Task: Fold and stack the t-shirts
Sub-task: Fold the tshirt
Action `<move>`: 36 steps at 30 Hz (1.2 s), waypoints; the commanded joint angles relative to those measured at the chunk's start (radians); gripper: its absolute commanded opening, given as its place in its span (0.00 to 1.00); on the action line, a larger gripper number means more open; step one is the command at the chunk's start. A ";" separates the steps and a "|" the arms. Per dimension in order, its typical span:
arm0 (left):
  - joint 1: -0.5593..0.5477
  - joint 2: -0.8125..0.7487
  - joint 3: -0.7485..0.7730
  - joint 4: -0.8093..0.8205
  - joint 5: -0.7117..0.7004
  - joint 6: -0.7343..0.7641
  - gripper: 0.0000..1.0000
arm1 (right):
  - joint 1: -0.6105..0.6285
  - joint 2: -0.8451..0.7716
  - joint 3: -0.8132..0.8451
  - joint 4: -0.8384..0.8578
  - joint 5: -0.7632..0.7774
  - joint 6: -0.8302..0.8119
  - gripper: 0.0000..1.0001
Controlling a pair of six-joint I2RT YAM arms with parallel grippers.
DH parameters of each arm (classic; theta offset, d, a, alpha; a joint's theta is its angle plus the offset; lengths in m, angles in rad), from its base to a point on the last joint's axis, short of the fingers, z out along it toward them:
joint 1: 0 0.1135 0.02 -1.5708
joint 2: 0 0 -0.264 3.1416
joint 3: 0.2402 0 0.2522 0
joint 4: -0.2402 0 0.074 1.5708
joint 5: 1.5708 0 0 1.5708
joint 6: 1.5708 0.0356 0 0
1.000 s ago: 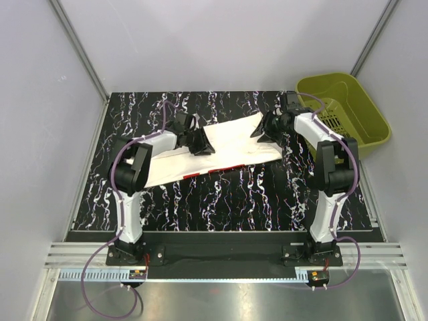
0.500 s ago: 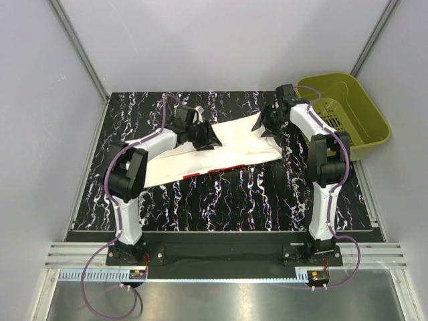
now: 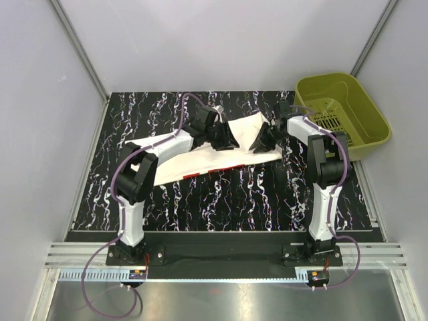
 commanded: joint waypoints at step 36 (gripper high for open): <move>0.468 -0.553 -0.401 -0.321 -0.135 0.324 0.41 | 0.085 -0.482 -0.502 0.153 0.283 0.281 0.74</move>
